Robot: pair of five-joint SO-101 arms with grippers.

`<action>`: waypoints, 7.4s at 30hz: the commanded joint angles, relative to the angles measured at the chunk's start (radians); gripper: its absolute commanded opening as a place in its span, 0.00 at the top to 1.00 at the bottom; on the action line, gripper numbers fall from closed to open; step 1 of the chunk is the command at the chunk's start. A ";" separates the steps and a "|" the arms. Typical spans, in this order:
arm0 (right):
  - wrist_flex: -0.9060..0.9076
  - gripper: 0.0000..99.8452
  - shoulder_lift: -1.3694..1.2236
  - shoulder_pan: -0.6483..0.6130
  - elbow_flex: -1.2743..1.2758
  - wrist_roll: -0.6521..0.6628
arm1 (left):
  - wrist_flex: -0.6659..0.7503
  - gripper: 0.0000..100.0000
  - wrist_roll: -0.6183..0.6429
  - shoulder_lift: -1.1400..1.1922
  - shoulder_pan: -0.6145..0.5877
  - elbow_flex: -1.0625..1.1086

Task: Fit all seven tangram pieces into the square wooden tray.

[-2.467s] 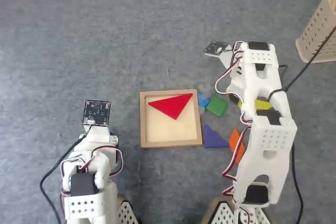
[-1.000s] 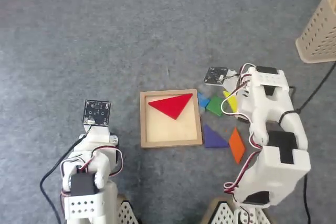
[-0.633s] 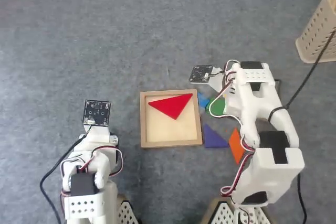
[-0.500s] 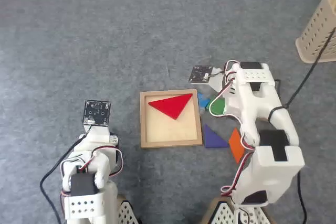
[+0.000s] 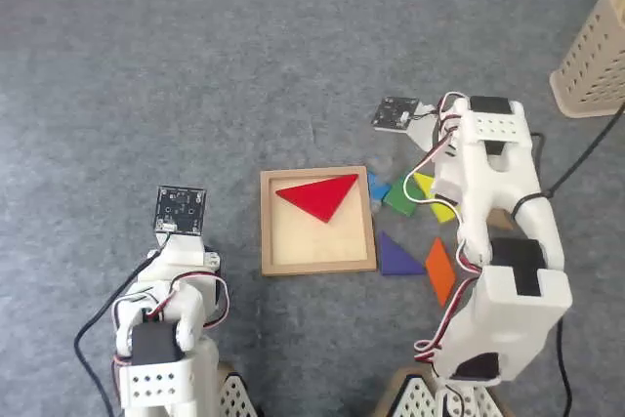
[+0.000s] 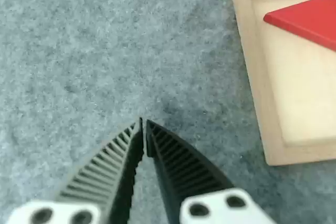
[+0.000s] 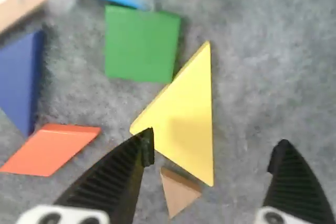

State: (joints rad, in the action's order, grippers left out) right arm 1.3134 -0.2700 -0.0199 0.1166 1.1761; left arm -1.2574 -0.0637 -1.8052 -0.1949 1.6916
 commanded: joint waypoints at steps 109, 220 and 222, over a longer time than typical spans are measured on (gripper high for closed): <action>-0.070 0.77 0.533 -0.085 0.411 -0.186 | -0.006 0.99 -0.005 -0.018 0.000 -0.007; -0.154 0.70 0.010 -0.091 0.121 -0.822 | -0.006 0.99 -0.005 -0.018 0.000 -0.007; -0.183 0.70 0.036 -0.088 0.153 -0.822 | -0.006 0.99 -0.005 -0.018 0.000 -0.007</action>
State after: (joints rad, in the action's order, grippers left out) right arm 1.1385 -0.3069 -0.1396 0.2240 0.3261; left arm -1.2574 -0.0637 -1.8052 -0.1949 1.6916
